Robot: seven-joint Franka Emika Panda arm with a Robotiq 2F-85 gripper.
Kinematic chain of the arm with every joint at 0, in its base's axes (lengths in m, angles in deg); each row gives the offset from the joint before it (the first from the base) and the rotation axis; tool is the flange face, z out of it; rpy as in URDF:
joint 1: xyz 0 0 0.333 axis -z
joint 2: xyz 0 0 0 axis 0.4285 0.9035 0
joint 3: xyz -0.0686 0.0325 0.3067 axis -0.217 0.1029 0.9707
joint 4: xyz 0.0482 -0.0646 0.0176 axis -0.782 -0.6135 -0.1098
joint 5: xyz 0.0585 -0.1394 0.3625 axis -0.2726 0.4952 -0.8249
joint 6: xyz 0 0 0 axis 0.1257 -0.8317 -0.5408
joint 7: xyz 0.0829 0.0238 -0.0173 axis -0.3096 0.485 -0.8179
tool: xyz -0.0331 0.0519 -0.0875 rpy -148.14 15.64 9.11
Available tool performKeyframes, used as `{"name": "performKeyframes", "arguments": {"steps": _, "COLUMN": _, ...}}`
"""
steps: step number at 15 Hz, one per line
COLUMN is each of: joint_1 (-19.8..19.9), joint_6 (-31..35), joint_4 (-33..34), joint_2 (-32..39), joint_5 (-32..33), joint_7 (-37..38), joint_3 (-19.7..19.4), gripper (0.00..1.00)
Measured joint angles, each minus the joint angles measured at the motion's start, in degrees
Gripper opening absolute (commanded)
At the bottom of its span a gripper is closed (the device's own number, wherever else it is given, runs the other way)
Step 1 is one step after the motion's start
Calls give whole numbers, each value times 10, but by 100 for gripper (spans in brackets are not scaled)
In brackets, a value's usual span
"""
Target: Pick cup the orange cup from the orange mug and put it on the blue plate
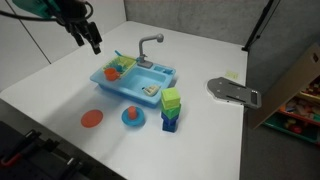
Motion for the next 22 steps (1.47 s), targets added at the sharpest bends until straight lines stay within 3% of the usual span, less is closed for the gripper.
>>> {"name": "performKeyframes", "arguments": {"steps": 10, "joint_1": 24, "joint_6": -198, "joint_4": 73, "joint_2": -120, "joint_5": -16, "joint_7": -19, "joint_3": 27, "gripper": 100}}
{"name": "performKeyframes", "arguments": {"steps": 22, "joint_1": 35, "joint_6": -228, "joint_4": 100, "joint_2": -131, "joint_5": -16, "joint_7": -28, "joint_3": 29, "gripper": 100}}
